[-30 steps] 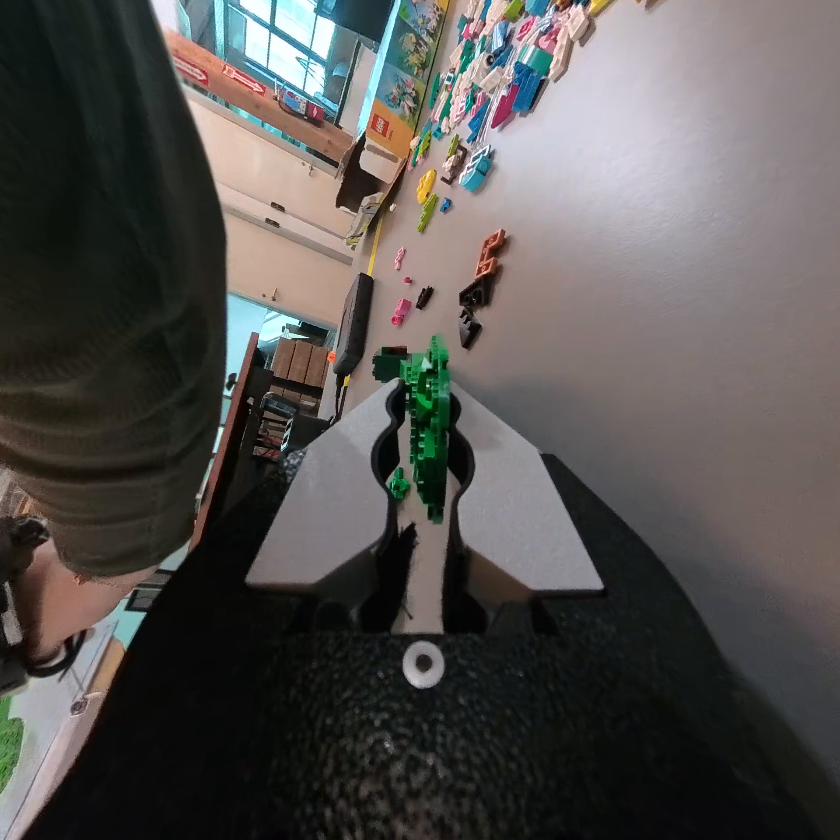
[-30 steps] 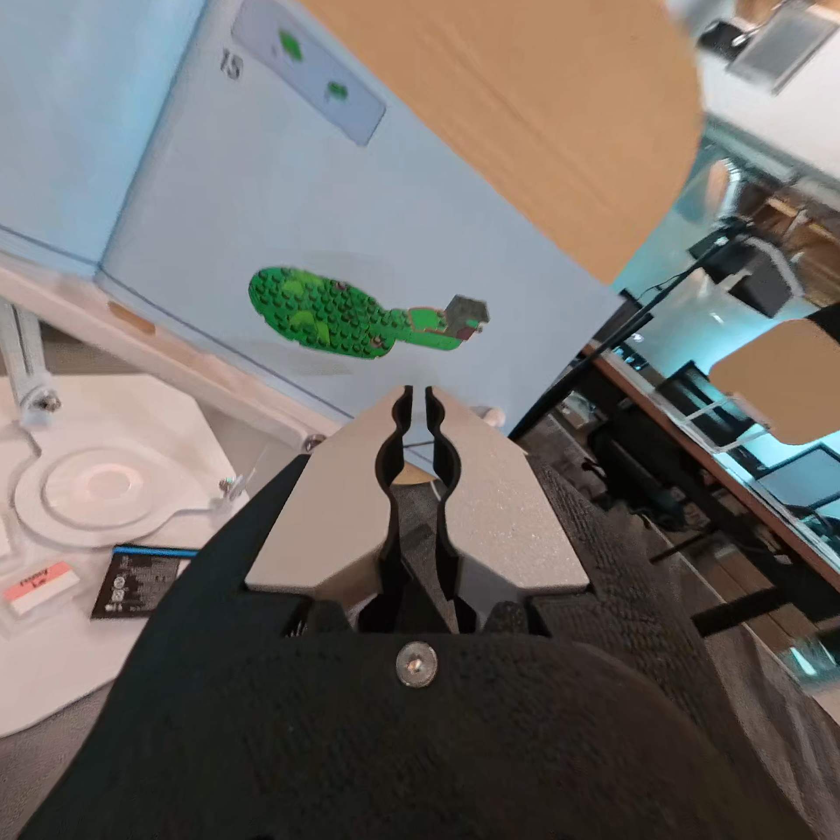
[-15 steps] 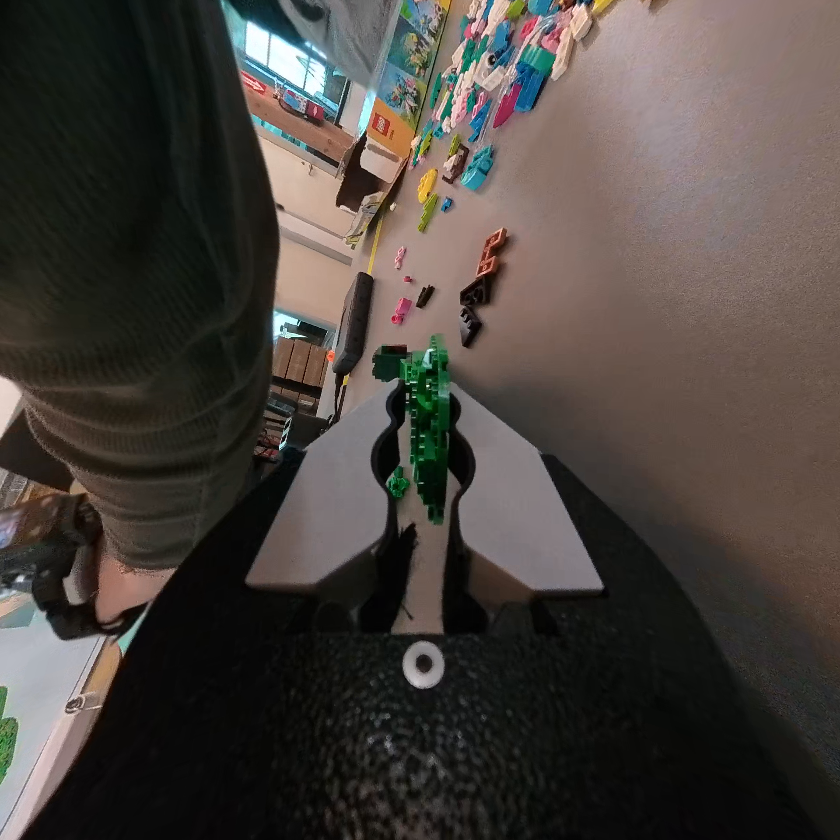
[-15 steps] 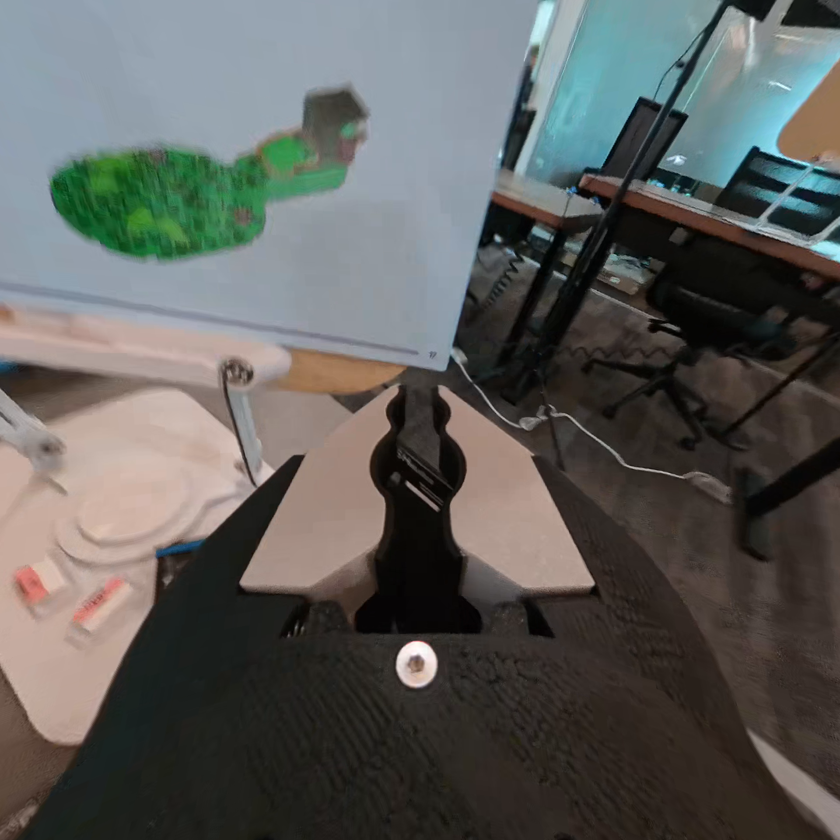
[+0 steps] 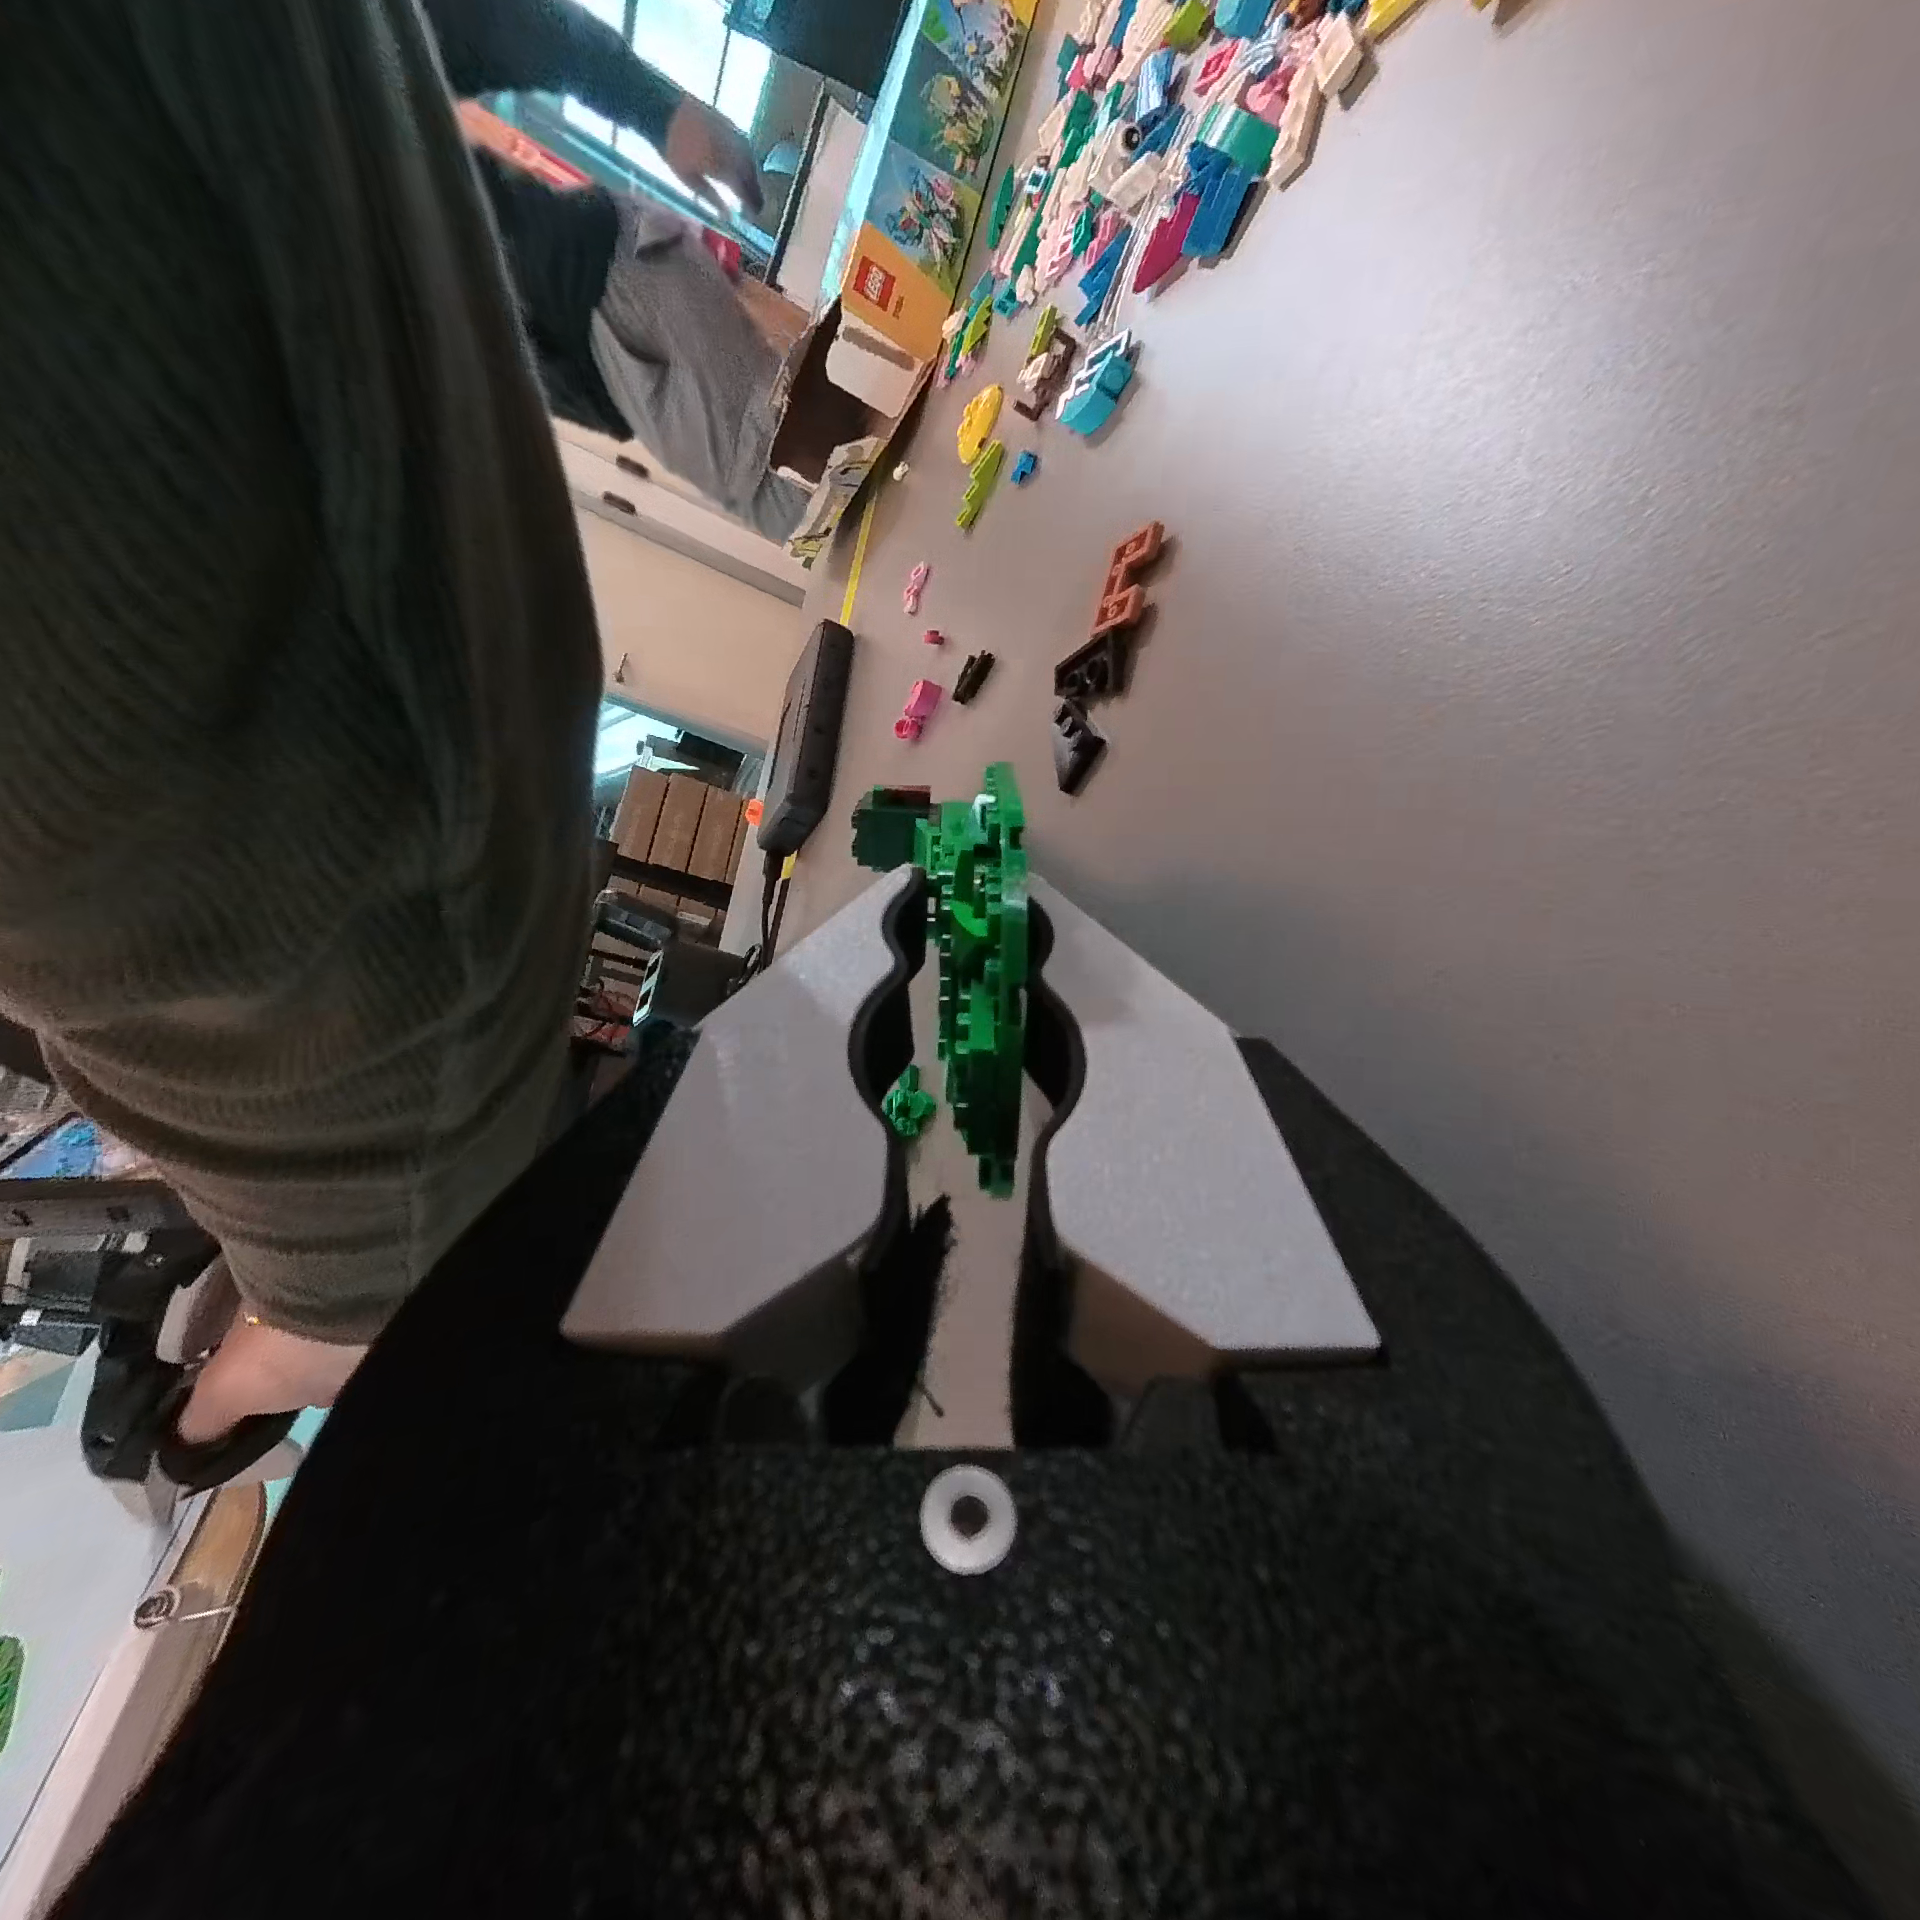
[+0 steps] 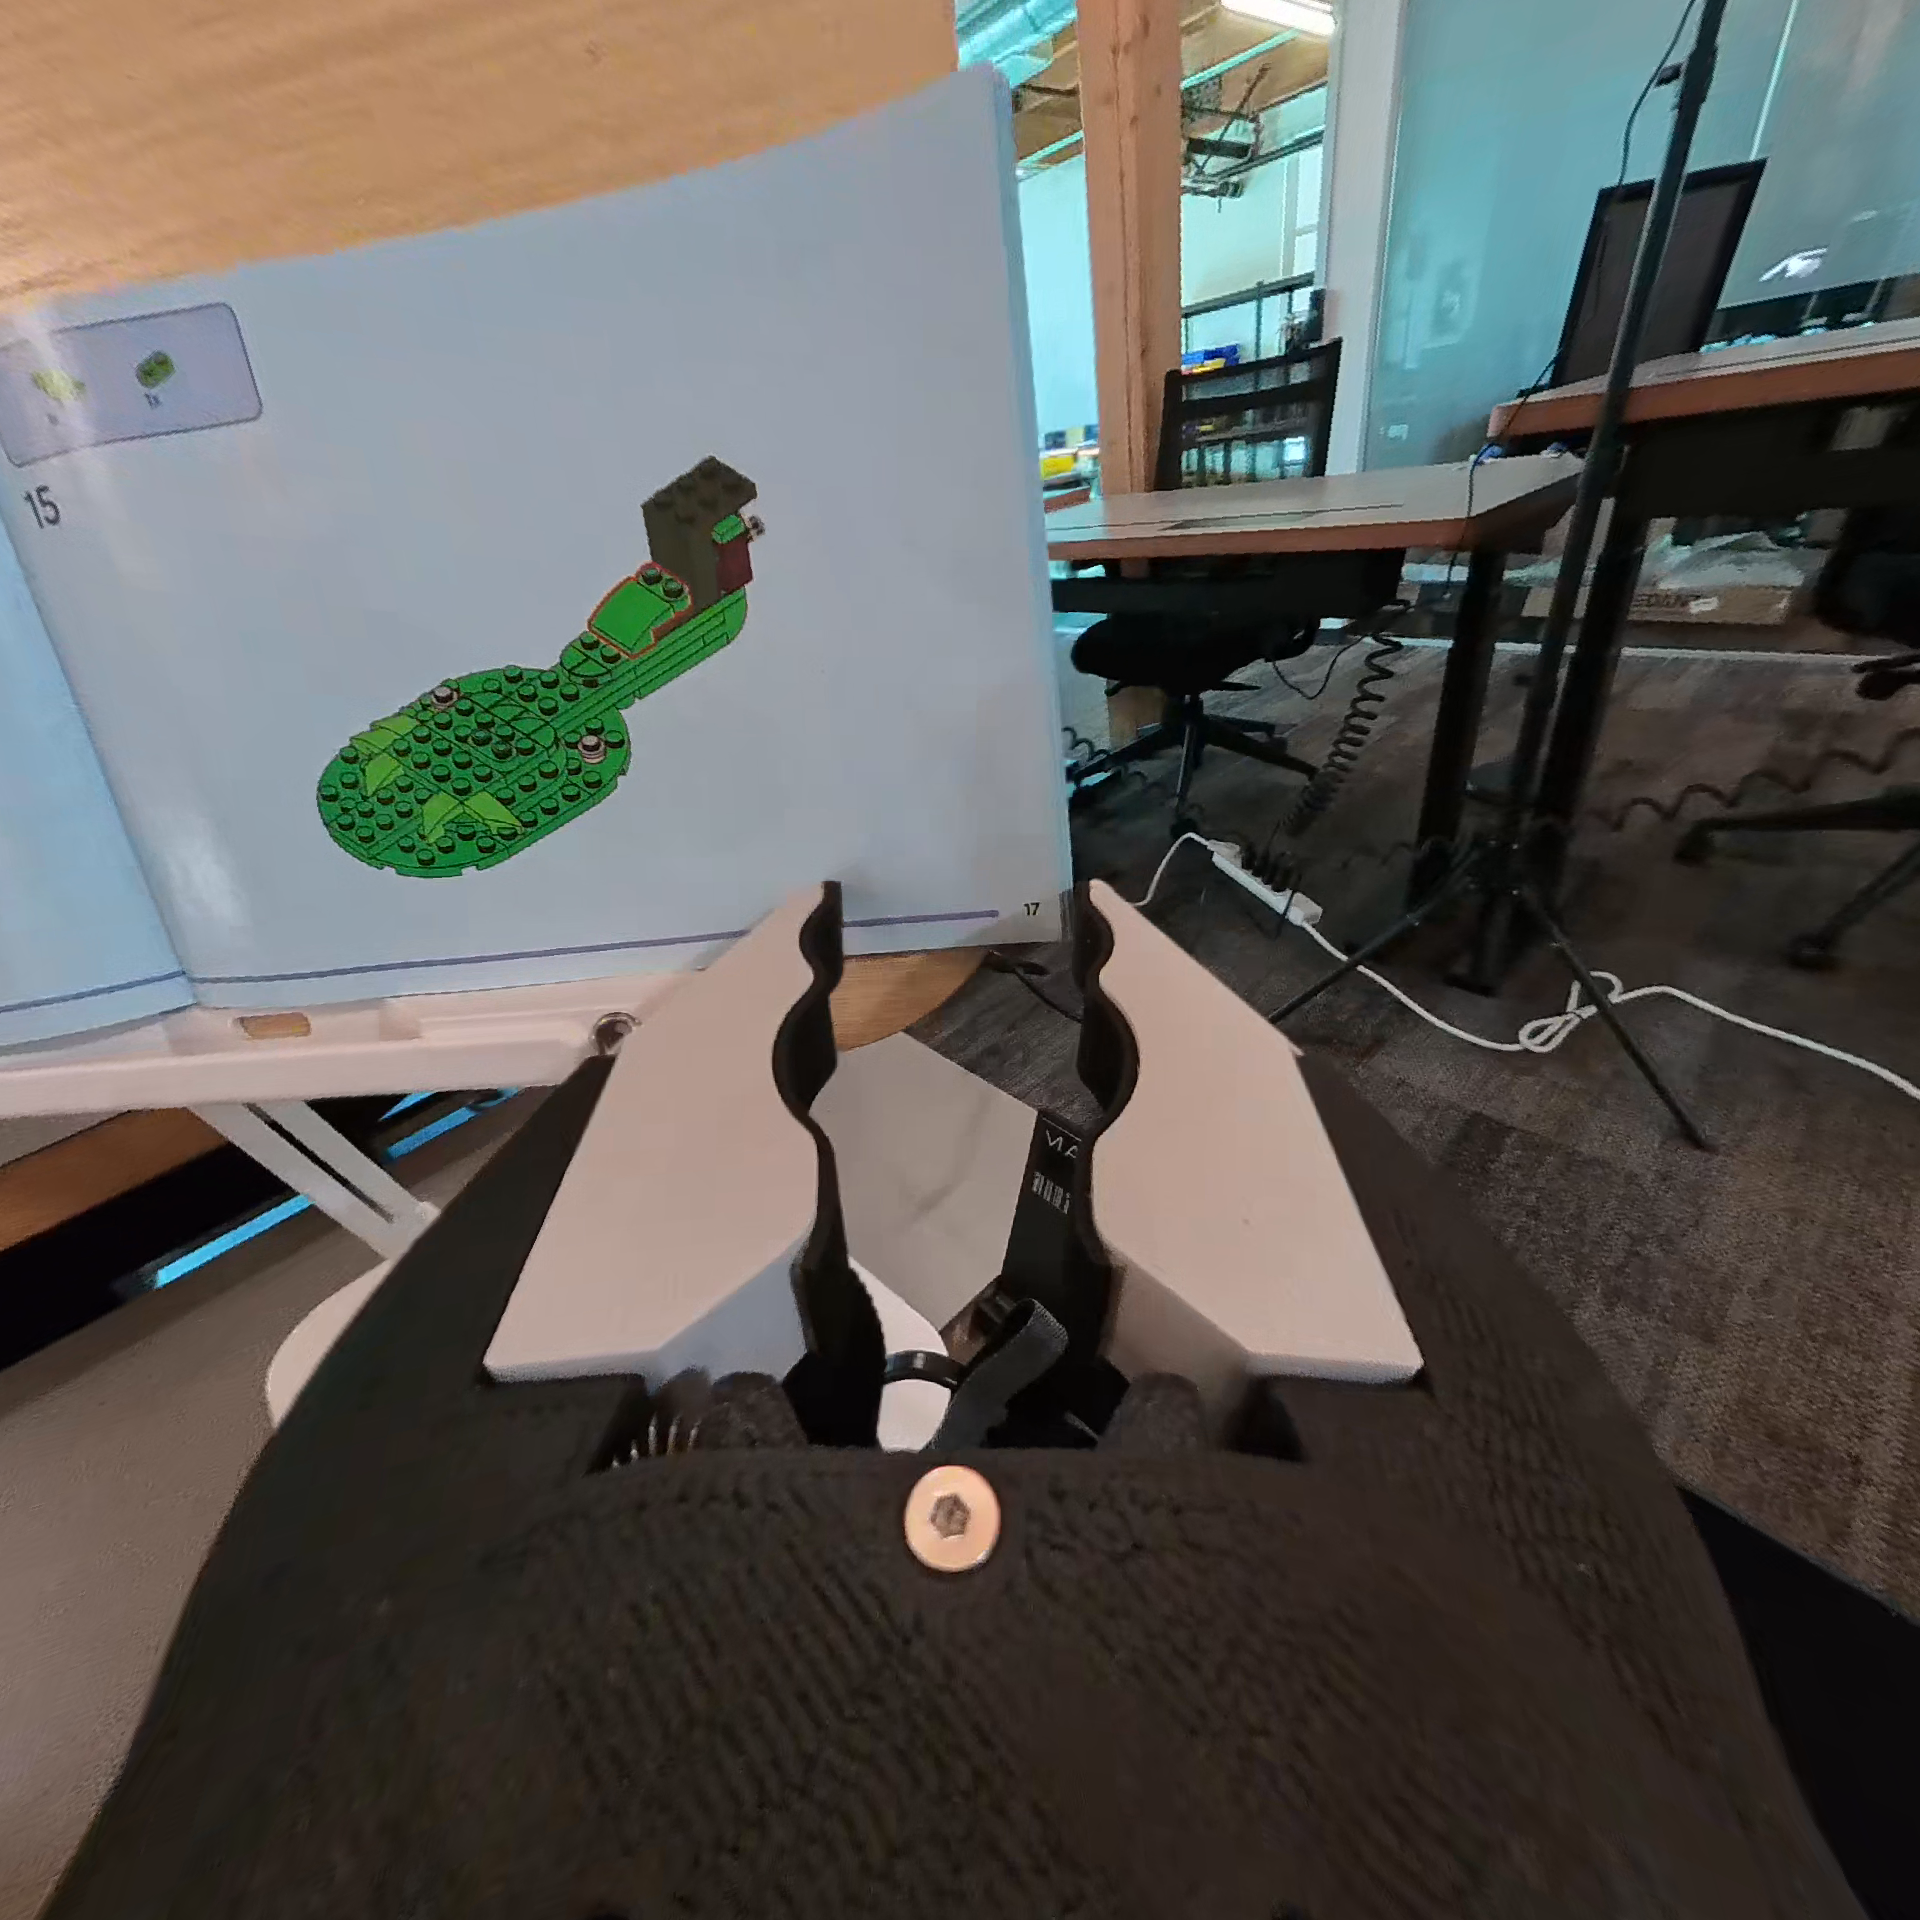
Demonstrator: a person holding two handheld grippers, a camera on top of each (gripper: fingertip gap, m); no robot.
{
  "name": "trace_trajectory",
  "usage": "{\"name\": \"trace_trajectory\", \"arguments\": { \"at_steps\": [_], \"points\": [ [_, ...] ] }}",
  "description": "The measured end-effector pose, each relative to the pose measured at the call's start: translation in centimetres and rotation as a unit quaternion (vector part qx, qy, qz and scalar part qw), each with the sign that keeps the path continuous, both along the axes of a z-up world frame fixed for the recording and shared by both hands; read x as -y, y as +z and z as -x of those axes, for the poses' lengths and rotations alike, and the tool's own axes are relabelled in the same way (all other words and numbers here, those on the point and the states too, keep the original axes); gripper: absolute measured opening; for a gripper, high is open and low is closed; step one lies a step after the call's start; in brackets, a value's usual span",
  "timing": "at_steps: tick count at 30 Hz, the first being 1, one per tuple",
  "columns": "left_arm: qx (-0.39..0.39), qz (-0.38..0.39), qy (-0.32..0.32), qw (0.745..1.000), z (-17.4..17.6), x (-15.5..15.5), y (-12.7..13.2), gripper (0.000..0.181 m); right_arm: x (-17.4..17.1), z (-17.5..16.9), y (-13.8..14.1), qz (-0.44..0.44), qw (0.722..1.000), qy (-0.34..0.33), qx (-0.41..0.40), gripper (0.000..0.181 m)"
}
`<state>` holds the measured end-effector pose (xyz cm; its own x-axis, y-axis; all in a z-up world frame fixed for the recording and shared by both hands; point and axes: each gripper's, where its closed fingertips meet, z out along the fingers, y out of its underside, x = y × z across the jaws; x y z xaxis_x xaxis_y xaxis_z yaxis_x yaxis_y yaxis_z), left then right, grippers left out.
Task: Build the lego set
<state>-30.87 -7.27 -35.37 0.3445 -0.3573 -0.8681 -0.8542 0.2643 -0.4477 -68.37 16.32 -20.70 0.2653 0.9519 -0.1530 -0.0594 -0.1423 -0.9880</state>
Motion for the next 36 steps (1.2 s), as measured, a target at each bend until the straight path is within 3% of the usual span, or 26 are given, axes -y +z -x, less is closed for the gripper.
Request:
{"name": "trace_trajectory", "arguments": {
  "at_steps": [8,15,22,36],
  "points": [
    [-0.001,0.000,0.000,1.000,0.0,0.0,0.0,0.013,-0.4,-0.9,0.0,-0.058,0.996,-0.057,0.022,0.017],
    [0.003,0.002,0.011,1.000,0.3,-0.2,0.1,0.013,-0.9,-1.4,0.1,-0.096,0.990,-0.097,0.045,0.008],
    [0.003,0.002,0.010,1.000,0.3,-0.2,0.0,0.013,0.4,-0.1,0.1,-0.058,0.997,-0.040,0.022,0.040],
    [0.004,0.003,0.010,1.000,0.3,-0.2,0.0,0.013,0.2,-0.3,0.0,-0.066,0.996,-0.057,0.034,0.036]
  ]
}}
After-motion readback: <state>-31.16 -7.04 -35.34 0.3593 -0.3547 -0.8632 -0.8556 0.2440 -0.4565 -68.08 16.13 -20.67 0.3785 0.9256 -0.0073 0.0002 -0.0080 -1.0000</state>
